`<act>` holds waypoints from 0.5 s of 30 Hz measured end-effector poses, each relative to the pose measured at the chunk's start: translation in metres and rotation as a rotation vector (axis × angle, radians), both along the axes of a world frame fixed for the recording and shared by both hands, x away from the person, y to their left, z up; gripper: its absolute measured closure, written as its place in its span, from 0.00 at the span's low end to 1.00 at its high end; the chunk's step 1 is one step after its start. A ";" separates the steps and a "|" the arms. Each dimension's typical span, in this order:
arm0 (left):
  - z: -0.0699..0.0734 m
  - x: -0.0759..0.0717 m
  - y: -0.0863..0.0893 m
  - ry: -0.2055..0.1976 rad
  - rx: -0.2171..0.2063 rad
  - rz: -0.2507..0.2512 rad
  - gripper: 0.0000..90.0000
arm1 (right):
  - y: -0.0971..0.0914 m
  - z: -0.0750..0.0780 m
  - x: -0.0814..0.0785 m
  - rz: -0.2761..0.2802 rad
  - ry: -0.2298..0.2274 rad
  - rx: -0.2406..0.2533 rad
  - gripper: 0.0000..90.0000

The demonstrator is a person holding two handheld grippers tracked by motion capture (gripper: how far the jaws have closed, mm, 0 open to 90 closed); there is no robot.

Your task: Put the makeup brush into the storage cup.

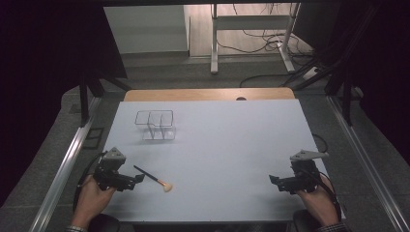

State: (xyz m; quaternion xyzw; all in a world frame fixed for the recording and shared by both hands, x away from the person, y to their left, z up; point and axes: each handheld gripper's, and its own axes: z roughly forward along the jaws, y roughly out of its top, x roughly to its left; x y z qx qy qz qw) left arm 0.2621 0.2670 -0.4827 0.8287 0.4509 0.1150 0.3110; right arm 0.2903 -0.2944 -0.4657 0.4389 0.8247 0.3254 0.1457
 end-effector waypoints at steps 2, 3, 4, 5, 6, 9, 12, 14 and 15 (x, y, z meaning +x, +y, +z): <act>0.001 0.002 0.000 0.002 0.006 0.000 0.02 | 0.000 0.000 0.000 0.000 0.003 0.001 0.00; 0.001 0.003 0.000 0.001 0.005 0.002 0.02 | 0.000 0.000 0.001 0.000 0.008 0.000 0.00; 0.001 0.005 0.000 0.004 0.005 0.004 0.02 | 0.000 0.000 0.001 0.000 0.008 0.000 0.00; 0.002 0.007 0.000 0.009 0.010 0.004 0.02 | 0.000 -0.001 0.001 -0.001 0.016 -0.001 0.00; 0.002 0.007 0.000 0.009 0.010 0.004 0.02 | 0.000 -0.001 0.001 -0.001 0.016 -0.001 0.00; 0.002 0.011 0.002 0.015 0.023 0.010 0.01 | 0.000 -0.001 0.001 -0.002 0.015 -0.001 0.00; 0.003 0.014 0.003 0.025 0.032 0.015 0.01 | 0.000 -0.001 0.001 -0.002 0.015 0.000 0.00; 0.003 0.018 0.004 0.035 0.044 0.021 0.01 | 0.000 -0.001 0.001 -0.003 0.015 0.000 0.00; 0.003 0.019 0.004 0.039 0.042 0.023 0.01 | 0.000 -0.001 0.001 -0.003 0.014 -0.001 0.00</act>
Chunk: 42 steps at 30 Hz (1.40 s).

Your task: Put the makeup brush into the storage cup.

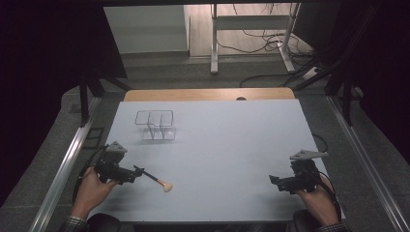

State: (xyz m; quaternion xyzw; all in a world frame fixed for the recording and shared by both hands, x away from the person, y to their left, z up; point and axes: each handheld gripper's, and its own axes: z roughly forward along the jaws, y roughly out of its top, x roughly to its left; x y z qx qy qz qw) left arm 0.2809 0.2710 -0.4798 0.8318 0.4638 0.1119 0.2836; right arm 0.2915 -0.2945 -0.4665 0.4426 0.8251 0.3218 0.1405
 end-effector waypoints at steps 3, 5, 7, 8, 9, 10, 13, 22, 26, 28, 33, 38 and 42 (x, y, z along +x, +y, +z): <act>0.001 0.005 0.002 0.016 -0.003 -0.007 0.00 | 0.000 0.000 0.000 -0.002 0.000 -0.002 0.00; 0.001 0.008 0.003 0.026 0.010 -0.016 0.00 | 0.000 0.000 0.000 -0.003 0.001 -0.002 0.00; 0.001 0.011 0.003 0.035 0.024 -0.024 0.00 | 0.000 0.000 0.000 -0.002 0.003 -0.001 0.00; 0.000 0.013 0.002 0.046 0.041 -0.031 0.00 | 0.000 0.000 0.001 -0.005 0.002 0.002 0.00; 0.000 0.013 0.002 0.046 0.041 -0.031 0.00 | 0.000 0.000 0.001 -0.005 0.002 0.002 0.00; 0.000 0.015 0.001 0.050 0.052 -0.039 0.00 | -0.001 0.000 0.001 -0.005 0.005 0.005 0.00; 0.000 0.020 -0.003 0.062 0.082 -0.055 0.00 | -0.001 0.000 0.001 -0.005 0.006 0.005 0.00; -0.001 0.029 -0.018 0.068 0.101 -0.093 0.00 | -0.001 0.000 0.001 -0.003 0.007 0.003 0.00; -0.001 0.032 -0.022 0.075 0.108 -0.105 0.00 | -0.001 0.000 0.001 -0.006 0.007 0.002 0.00; -0.002 0.033 -0.022 0.078 0.112 -0.114 0.00 | -0.001 -0.001 0.001 -0.007 0.006 0.003 0.00; -0.005 0.034 -0.025 0.083 0.117 -0.125 0.00 | -0.001 -0.001 0.001 -0.006 0.007 0.003 0.00; -0.011 0.034 -0.028 0.088 0.119 -0.138 0.00 | 0.000 -0.001 0.001 -0.009 0.006 0.000 0.00; -0.018 0.033 -0.028 0.097 0.117 -0.146 0.01 | 0.000 -0.001 0.001 -0.010 0.007 -0.001 0.00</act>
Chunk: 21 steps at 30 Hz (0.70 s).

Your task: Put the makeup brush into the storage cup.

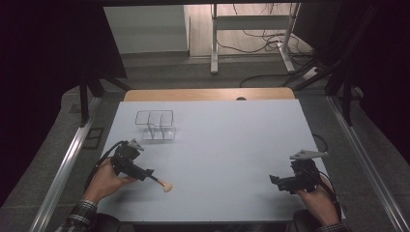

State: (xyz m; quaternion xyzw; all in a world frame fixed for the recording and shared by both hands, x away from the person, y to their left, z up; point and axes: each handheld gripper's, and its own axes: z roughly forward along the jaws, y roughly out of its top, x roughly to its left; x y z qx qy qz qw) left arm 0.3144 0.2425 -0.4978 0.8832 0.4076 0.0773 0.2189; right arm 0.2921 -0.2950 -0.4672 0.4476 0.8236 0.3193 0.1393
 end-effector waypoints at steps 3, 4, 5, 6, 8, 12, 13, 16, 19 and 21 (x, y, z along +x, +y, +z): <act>-0.005 -0.001 -0.001 0.008 0.005 -0.005 0.01 | 0.000 0.000 0.000 0.001 0.002 0.000 0.00; -0.007 -0.001 -0.001 0.011 0.008 -0.009 0.01 | 0.000 0.000 0.000 0.001 0.001 0.000 0.01; -0.009 -0.001 -0.001 0.014 0.012 -0.011 0.01 | 0.000 0.000 0.000 0.001 0.001 0.000 0.01; -0.010 -0.001 -0.001 0.015 0.013 -0.012 0.01 | 0.000 0.000 0.000 0.001 0.001 -0.001 0.01; -0.012 -0.001 -0.002 0.015 0.017 -0.015 0.01 | 0.000 0.000 0.000 0.002 0.002 -0.001 0.01; -0.016 -0.001 -0.002 0.018 0.012 -0.020 0.01 | 0.000 0.000 0.000 0.004 0.002 -0.002 0.01; -0.016 -0.001 -0.002 0.021 0.009 -0.023 0.01 | 0.000 0.000 0.000 0.006 0.002 -0.003 0.01; -0.019 -0.001 -0.001 0.027 0.007 -0.030 0.02 | 0.001 0.000 0.000 0.008 0.004 -0.004 0.01; -0.022 -0.001 -0.002 0.034 0.014 -0.038 0.03 | 0.001 0.000 0.000 0.010 0.005 -0.005 0.01; -0.023 -0.001 -0.002 0.038 0.016 -0.038 0.03 | 0.001 0.000 0.000 0.011 0.006 -0.005 0.01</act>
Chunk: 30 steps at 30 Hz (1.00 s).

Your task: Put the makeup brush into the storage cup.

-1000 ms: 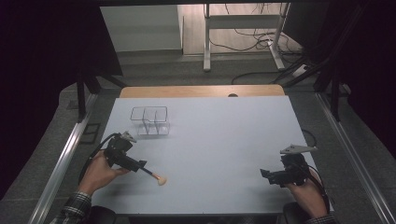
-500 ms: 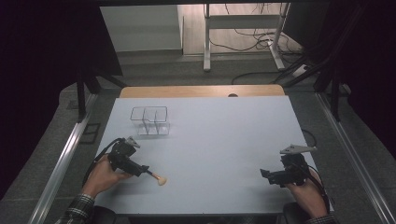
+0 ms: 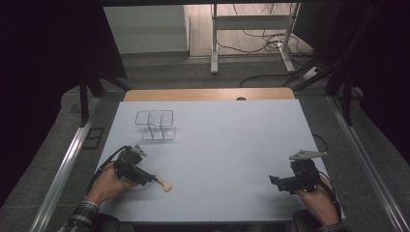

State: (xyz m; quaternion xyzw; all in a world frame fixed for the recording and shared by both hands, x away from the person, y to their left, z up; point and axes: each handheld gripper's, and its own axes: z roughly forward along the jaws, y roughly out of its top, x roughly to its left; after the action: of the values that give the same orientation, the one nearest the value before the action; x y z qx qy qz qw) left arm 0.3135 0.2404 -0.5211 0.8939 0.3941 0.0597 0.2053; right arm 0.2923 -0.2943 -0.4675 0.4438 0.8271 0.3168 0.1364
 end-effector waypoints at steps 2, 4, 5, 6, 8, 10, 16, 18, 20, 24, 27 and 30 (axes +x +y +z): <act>-0.001 0.000 0.000 0.001 0.002 -0.003 0.04 | 0.000 0.000 0.000 0.002 0.000 0.000 0.01; -0.002 0.000 0.000 0.002 0.006 -0.007 0.04 | 0.000 0.000 0.000 0.004 0.001 -0.001 0.02; -0.002 0.000 -0.001 0.003 0.010 -0.009 0.05 | 0.000 0.000 0.000 0.005 0.002 -0.002 0.02; -0.002 -0.001 -0.001 0.003 0.010 -0.009 0.06 | 0.001 0.000 0.000 0.004 0.001 -0.002 0.02; -0.003 -0.001 -0.001 0.003 0.017 -0.016 0.08 | 0.001 0.000 0.000 0.005 0.001 -0.002 0.02; -0.003 -0.002 -0.002 0.006 0.023 -0.028 0.11 | 0.001 0.000 0.000 0.005 0.002 -0.002 0.02; -0.004 -0.003 -0.001 0.016 0.020 -0.058 0.26 | 0.001 -0.001 0.000 0.010 0.003 -0.004 0.03; -0.003 -0.004 0.000 0.016 0.017 -0.058 0.31 | 0.001 -0.001 0.000 0.011 0.006 -0.004 0.03; -0.001 -0.005 0.001 0.013 0.014 -0.064 0.47 | 0.001 -0.001 0.000 0.015 0.005 -0.006 0.03; 0.001 -0.007 0.002 0.010 0.017 -0.084 0.64 | 0.002 -0.001 0.000 0.018 0.006 -0.008 0.04; 0.002 -0.010 0.001 0.006 0.024 -0.129 0.89 | 0.002 -0.001 0.000 0.021 0.007 -0.010 0.04; 0.002 -0.010 -0.001 0.008 0.033 -0.134 0.94 | 0.002 -0.001 0.000 0.022 0.010 -0.011 0.04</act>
State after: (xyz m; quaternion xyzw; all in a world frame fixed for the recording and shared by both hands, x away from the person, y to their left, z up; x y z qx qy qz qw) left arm 0.3032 0.2389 -0.5186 0.9217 0.3332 0.0488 0.1923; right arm 0.2922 -0.2921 -0.4682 0.4356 0.8344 0.3113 0.1311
